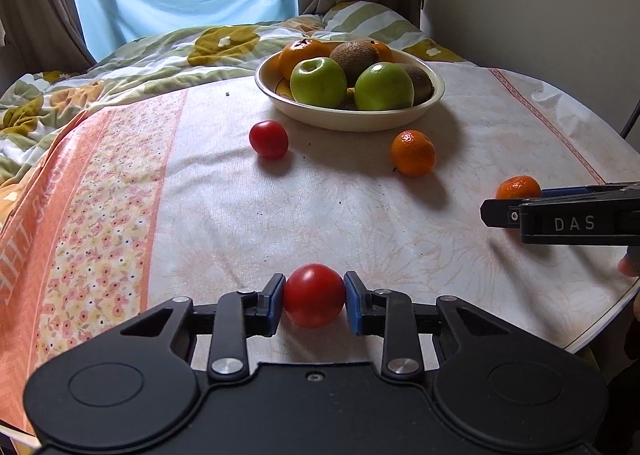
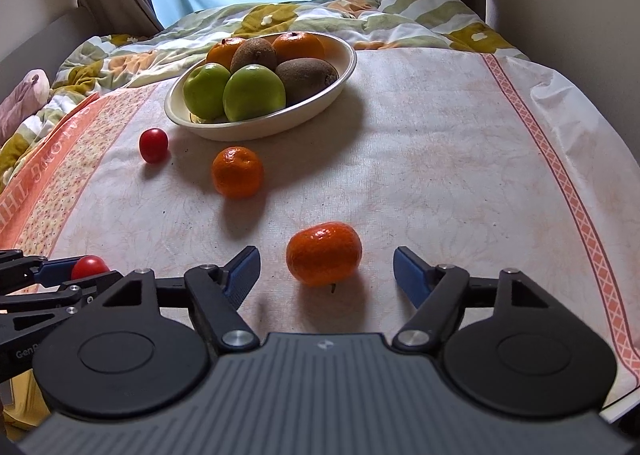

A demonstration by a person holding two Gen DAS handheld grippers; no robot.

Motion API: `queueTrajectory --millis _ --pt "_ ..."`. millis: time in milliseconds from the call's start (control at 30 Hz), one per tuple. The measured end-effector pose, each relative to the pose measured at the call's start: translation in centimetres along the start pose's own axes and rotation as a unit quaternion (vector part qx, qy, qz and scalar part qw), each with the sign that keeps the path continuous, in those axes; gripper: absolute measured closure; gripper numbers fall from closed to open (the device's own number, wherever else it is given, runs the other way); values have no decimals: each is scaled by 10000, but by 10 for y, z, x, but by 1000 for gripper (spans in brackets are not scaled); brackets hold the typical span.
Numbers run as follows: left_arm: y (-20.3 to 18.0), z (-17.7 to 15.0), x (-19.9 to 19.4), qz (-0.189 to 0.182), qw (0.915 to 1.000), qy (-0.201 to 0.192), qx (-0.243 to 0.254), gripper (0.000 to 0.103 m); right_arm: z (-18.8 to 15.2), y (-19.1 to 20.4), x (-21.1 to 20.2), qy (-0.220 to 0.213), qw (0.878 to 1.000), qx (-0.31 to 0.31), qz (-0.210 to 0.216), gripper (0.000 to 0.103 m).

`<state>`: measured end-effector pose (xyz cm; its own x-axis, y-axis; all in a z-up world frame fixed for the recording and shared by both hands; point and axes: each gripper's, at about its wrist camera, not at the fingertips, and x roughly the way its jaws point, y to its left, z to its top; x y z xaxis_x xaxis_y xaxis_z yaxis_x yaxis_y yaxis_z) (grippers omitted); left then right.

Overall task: Organize fruits
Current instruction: 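Grasp the small mandarin with the right tool, then carry tomato and mandarin over the bowl and open the left tool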

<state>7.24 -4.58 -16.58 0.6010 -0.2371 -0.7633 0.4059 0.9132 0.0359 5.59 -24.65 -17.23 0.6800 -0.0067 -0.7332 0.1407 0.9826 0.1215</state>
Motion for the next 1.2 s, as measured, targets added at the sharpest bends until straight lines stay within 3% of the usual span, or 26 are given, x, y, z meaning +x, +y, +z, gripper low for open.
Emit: queueTrajectory --millis 300,467,833,1200 --pt "1 0 -3 68 9999 19 -79 68 3 2 5 0 9997 -230 25 32" --pt "2 1 -6 95 9999 1 -145 68 3 5 5 -15 9994 -349 35 48" --pt "2 9 -18 165 9996 -79 -230 68 7 5 -2 -11 9992 -397 67 48" --pt "-3 39 -58 237 9986 -300 -373 68 36 0 -44 -204 9990 -312 257 49"
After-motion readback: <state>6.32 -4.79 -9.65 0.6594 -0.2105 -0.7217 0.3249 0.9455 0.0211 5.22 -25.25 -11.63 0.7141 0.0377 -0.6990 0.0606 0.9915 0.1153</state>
